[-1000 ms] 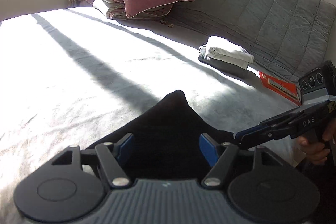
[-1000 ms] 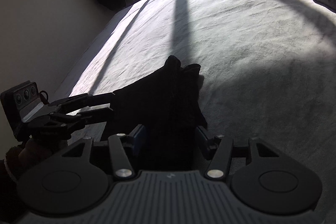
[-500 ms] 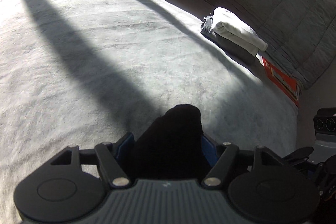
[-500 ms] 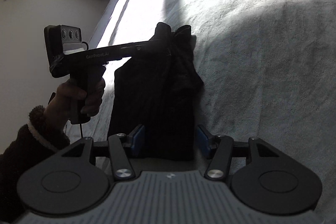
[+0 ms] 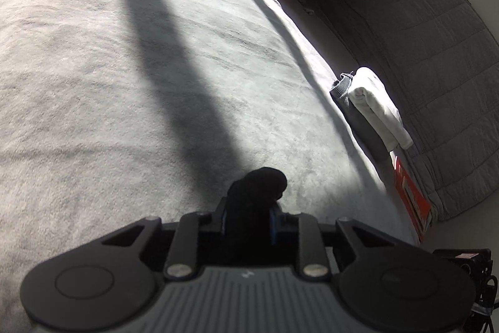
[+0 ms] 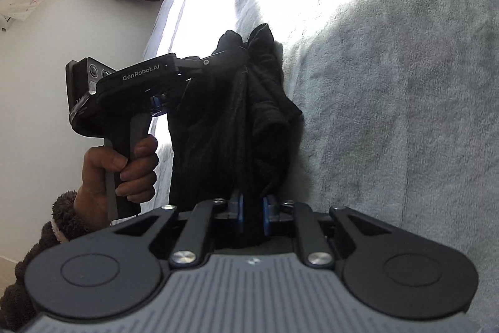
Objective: Fold clothes
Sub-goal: 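Lift the black bundle with both grippers off the bed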
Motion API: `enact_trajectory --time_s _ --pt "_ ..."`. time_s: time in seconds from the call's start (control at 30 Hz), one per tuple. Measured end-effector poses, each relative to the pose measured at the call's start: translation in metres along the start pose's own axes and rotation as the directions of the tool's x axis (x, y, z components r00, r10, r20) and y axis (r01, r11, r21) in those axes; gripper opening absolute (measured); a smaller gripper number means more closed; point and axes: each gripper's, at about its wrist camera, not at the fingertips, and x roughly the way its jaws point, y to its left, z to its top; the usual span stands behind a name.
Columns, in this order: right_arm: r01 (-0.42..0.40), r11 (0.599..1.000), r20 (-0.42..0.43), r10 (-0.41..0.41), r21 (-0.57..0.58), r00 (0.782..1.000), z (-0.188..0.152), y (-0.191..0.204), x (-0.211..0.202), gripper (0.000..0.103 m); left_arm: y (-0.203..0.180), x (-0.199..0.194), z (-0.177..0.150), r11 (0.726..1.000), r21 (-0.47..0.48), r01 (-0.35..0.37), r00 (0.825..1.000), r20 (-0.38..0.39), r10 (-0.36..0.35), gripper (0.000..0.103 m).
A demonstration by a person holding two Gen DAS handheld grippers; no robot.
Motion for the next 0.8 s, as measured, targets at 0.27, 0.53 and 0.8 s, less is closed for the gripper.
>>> enact_trajectory --time_s 0.27,0.53,0.8 --pt "0.001 1.000 0.101 -0.002 0.013 0.995 0.002 -0.001 -0.035 0.012 -0.022 -0.024 -0.005 0.998 -0.062 0.024 0.990 0.143 -0.015 0.022" --pt "0.019 0.994 0.158 -0.036 0.111 0.987 0.003 -0.022 -0.056 0.012 -0.039 0.014 0.008 0.999 0.013 -0.040 0.998 0.056 0.040 0.030" --pt "0.034 0.991 0.111 -0.048 0.127 0.993 -0.005 -0.033 -0.043 0.047 -0.024 0.027 0.007 0.999 0.026 0.040 0.999 0.006 -0.040 0.060"
